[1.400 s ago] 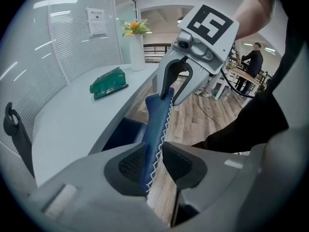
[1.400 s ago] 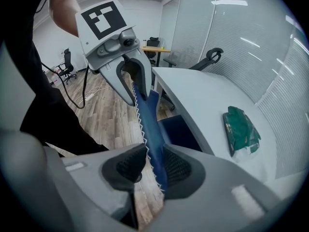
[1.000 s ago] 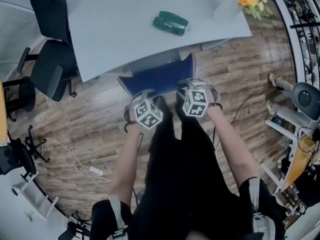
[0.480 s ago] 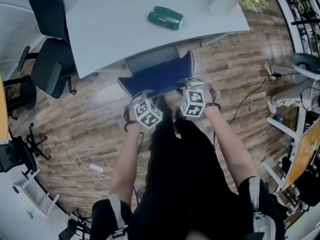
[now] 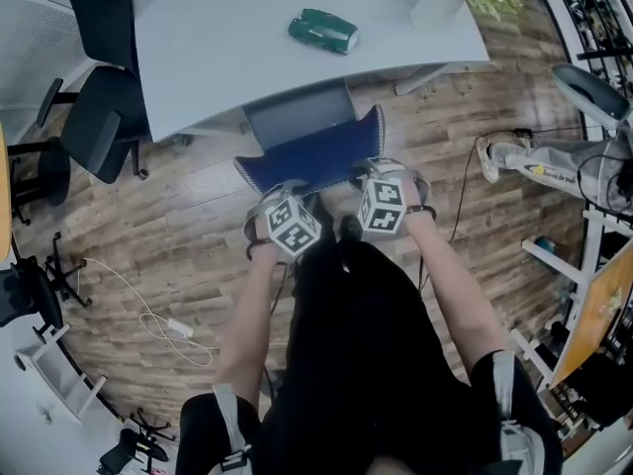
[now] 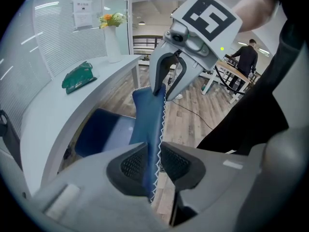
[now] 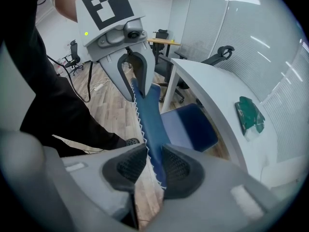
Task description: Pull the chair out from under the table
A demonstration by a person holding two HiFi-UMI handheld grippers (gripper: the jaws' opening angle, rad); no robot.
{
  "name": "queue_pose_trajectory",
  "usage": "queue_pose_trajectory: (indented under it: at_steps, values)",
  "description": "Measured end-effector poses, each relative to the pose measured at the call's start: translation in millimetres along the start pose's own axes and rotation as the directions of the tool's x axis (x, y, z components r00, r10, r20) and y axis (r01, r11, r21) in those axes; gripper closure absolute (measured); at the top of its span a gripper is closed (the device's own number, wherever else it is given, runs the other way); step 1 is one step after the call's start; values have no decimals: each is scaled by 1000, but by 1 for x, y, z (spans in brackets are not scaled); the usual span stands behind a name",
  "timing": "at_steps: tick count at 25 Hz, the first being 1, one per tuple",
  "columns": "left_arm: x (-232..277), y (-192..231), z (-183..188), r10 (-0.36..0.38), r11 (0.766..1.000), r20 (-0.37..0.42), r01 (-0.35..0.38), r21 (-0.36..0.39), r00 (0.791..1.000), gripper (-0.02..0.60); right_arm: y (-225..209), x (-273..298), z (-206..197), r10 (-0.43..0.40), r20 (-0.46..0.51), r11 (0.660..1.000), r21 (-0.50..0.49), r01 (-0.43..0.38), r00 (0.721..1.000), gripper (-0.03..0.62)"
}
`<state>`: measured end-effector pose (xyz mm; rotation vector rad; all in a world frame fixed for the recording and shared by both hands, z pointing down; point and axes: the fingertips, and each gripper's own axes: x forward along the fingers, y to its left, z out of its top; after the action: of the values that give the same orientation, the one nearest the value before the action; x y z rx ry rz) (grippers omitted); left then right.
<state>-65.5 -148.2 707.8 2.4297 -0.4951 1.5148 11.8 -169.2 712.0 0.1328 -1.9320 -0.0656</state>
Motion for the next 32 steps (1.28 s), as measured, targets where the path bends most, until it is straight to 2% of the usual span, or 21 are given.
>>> queue_pose_trajectory:
  at_steps: [8, 13, 32]
  values:
    - [-6, -31, -1, 4, 1000, -6, -4, 11, 1000, 494, 31, -14, -7, -3, 27, 1000, -3, 3, 1000, 491]
    - [-7, -62, -5, -5, 1000, -10, 5, -7, 1000, 492, 62, -21, -16, 18, 37, 1000, 2, -18, 999, 493]
    - [-12, -150, -22, 37, 998, -47, -40, -52, 998, 486, 154, -40, -39, 91, 69, 993, -85, -85, 993, 511]
